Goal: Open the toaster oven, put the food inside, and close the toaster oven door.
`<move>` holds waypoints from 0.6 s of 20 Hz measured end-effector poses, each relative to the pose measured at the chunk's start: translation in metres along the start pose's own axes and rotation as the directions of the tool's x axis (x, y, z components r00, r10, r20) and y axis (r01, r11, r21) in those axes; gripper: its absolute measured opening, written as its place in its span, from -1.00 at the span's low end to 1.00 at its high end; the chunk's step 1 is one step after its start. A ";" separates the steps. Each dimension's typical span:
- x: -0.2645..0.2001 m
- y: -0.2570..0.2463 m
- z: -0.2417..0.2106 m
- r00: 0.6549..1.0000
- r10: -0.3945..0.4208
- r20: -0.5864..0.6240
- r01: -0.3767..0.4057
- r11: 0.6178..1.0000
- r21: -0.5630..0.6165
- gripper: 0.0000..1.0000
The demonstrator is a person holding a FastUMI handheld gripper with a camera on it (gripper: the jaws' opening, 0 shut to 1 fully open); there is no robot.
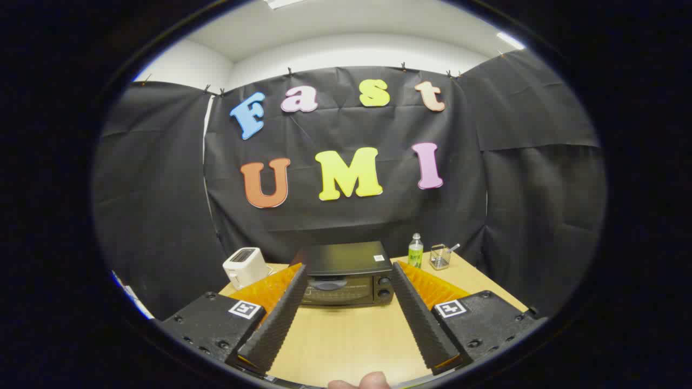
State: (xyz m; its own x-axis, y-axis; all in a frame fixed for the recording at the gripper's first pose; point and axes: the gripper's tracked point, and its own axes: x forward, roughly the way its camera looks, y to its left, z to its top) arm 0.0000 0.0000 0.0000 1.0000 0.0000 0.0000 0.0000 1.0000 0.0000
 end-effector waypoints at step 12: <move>0.000 0.006 0.010 1.000 -0.001 0.021 0.001 1.000 -0.017 1.00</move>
State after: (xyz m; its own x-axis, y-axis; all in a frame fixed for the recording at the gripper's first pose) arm -0.0001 0.0057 0.0099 0.9998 -0.0010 0.0209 0.0013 0.9999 -0.0168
